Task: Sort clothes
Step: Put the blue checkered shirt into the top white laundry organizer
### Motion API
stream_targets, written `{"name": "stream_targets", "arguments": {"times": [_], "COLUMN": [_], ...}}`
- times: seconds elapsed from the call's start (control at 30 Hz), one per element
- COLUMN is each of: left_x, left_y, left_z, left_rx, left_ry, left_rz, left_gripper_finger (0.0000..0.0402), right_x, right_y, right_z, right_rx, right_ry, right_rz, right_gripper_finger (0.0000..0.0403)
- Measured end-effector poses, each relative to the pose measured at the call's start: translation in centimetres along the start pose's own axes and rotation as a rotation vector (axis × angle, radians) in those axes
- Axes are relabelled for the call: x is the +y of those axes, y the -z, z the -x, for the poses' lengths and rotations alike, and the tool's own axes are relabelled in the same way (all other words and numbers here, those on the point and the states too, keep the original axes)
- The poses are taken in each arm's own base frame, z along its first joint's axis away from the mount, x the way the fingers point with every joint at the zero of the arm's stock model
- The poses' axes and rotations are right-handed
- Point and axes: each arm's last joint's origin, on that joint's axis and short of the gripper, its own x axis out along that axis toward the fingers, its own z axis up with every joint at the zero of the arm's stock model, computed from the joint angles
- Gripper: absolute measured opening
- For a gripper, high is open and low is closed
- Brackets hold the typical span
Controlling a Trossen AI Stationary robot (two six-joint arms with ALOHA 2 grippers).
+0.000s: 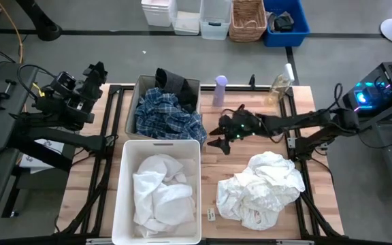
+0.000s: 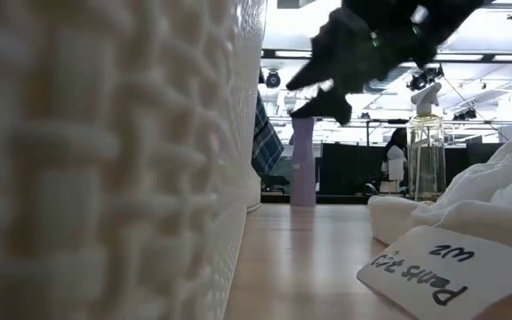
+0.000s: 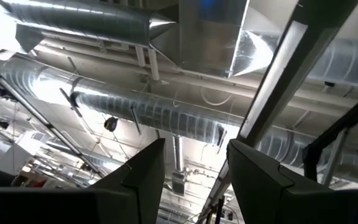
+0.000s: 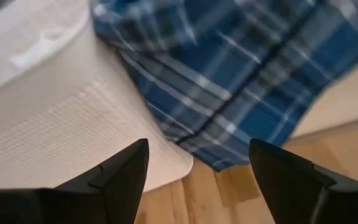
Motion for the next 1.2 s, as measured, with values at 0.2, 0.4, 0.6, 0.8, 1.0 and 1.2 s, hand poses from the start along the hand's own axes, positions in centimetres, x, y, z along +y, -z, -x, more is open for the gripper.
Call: {"name": "stream_targets", "arguments": {"times": [0.2,0.4,0.6,0.8,1.0,1.2], "left_x": [0.1,0.2,0.2,0.3,0.3,0.3], "left_y": [0.0,0.1,0.2,0.2,0.1,0.1], "left_z": [0.0,0.0,0.0,0.0,0.0,0.0], "left_rx": [-0.004,0.006,0.005,0.004,0.004,0.003], "left_ry": [-0.026,-0.059,-0.08,-0.083,-0.083,-0.082], "left_rz": [0.011,0.007,0.005,0.006,0.007,0.007], "left_gripper_finger": [0.0161,0.0161,0.0161,0.0161,0.0161,0.0161], "right_x": [-3.1,-5.3,-5.9,-6.4,-6.1,-4.5], "right_y": [3.9,6.5,5.6,4.4,3.6,2.0], "right_z": [0.6,0.7,-2.7,-5.8,-7.1,-5.9], "right_rx": [-0.215,-0.274,-0.257,-0.239,-0.192,-0.25], "right_ry": [-0.09,-0.174,-0.238,-0.273,-0.36,-0.546], "right_rz": [-0.235,-0.471,-0.488,-0.467,-0.444,-0.408], "right_gripper_finger": [0.0275,0.0275,0.0275,0.0275,0.0275,0.0232]}}
